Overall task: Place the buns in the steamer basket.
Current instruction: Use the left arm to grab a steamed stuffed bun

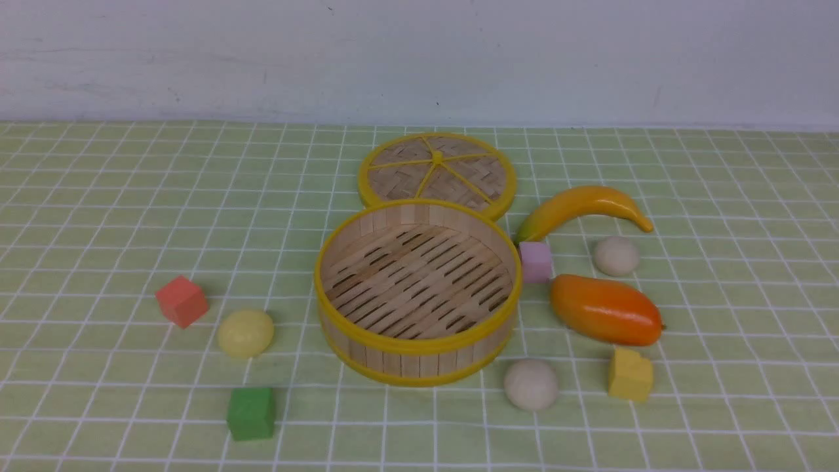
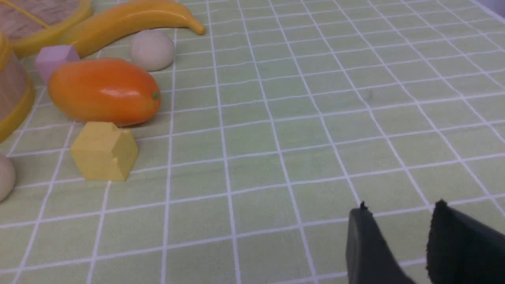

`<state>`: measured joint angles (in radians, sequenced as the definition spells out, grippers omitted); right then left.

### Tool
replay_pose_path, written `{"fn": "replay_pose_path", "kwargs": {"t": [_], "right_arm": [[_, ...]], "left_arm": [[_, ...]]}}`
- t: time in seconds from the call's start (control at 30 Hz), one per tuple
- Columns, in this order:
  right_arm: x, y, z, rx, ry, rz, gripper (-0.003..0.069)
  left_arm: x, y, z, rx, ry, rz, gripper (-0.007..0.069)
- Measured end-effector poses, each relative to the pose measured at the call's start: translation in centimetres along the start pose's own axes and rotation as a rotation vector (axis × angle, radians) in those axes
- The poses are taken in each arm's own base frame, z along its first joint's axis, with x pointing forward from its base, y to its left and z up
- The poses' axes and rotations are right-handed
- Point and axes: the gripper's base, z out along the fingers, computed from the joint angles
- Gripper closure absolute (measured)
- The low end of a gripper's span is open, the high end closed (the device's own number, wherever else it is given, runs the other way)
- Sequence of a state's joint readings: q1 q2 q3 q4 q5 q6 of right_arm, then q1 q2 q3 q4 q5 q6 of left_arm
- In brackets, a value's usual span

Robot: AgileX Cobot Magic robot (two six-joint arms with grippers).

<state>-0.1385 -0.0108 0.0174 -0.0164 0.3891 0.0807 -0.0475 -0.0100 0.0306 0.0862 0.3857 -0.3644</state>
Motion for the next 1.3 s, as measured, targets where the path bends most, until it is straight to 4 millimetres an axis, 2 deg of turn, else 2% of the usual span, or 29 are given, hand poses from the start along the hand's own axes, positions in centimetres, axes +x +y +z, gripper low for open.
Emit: {"fn": "replay_pose_path", "kwargs": {"t": [1.3], "right_arm": [[0.00, 0.00, 0.00, 0.000, 0.000, 0.001, 0.0420]], "left_arm": [[-0.23, -0.09, 0.00, 0.010, -0.025, -0.001, 0.0386]]}}
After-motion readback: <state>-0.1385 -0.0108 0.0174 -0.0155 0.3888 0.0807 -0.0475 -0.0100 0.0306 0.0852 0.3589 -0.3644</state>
